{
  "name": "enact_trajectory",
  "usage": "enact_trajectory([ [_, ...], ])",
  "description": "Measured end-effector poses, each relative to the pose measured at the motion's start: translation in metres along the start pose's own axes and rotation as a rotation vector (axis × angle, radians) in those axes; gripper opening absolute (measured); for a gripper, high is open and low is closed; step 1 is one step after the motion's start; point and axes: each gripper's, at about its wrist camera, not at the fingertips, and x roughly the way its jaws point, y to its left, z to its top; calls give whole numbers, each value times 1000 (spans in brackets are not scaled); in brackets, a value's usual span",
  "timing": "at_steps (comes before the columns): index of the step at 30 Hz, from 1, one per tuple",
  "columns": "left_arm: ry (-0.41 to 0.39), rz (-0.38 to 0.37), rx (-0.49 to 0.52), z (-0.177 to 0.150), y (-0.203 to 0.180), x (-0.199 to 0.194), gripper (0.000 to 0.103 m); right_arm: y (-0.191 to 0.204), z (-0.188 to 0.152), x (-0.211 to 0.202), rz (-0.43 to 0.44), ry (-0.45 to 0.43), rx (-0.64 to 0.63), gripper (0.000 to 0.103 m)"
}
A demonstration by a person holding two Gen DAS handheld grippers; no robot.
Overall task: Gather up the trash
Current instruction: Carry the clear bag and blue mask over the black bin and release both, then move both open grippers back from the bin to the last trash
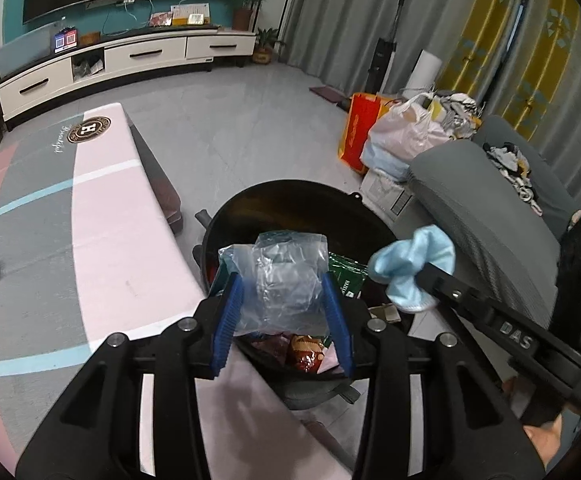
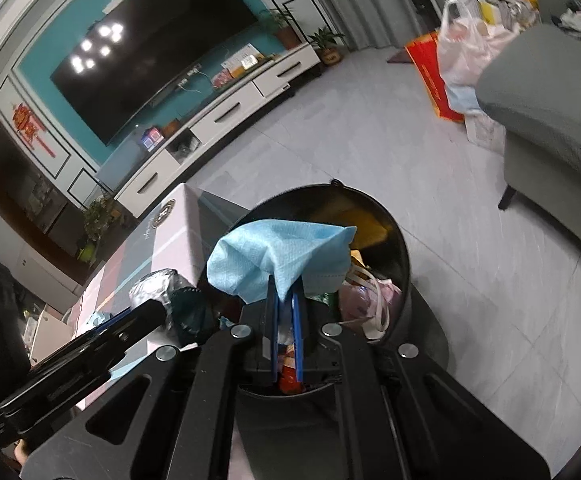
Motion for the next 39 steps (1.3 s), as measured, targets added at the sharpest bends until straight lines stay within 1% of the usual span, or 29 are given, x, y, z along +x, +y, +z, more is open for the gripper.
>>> enact_trajectory([
  [7, 31, 32, 1, -1, -8, 22, 43, -11, 0, 4, 3, 26, 41, 8],
  [12, 33, 46, -22, -1, -9, 28, 48, -13, 0, 9, 7, 42, 59, 10],
  [15, 28, 41, -38, -1, -8, 28, 53, -12, 0, 14, -1, 51, 77, 12],
  [17, 21, 36, -38, -1, -9, 26, 58, -11, -2, 16, -2, 60, 85, 19],
  [18, 17, 35, -35, -1, -9, 24, 59, -10, -2, 16, -5, 64, 89, 28],
  [19, 13, 36, -31, -1, -9, 23, 60, -9, -2, 17, -11, 65, 93, 42],
  [20, 8, 36, -27, -2, -9, 21, 62, -9, -2, 16, -22, 63, 95, 49],
  [21, 4, 36, -24, -2, -8, 19, 62, -10, -2, 16, -28, 58, 96, 53],
  [24, -11, 31, -27, -4, -4, 10, 66, -10, -1, 12, -26, 41, 99, 53],
  [29, -45, 32, -33, -17, 8, -10, 79, -10, -1, 11, -21, 34, 113, 53],
  [32, -55, 38, -46, -31, 20, -22, 84, -5, -1, 10, -12, 28, 104, 53],
  [36, -45, 45, -90, -55, 45, -39, 86, 9, -3, 11, 0, 26, 59, 53],
  [39, -51, 59, -123, -70, 68, -54, 89, 27, -7, 13, 9, 28, 6, 53],
])
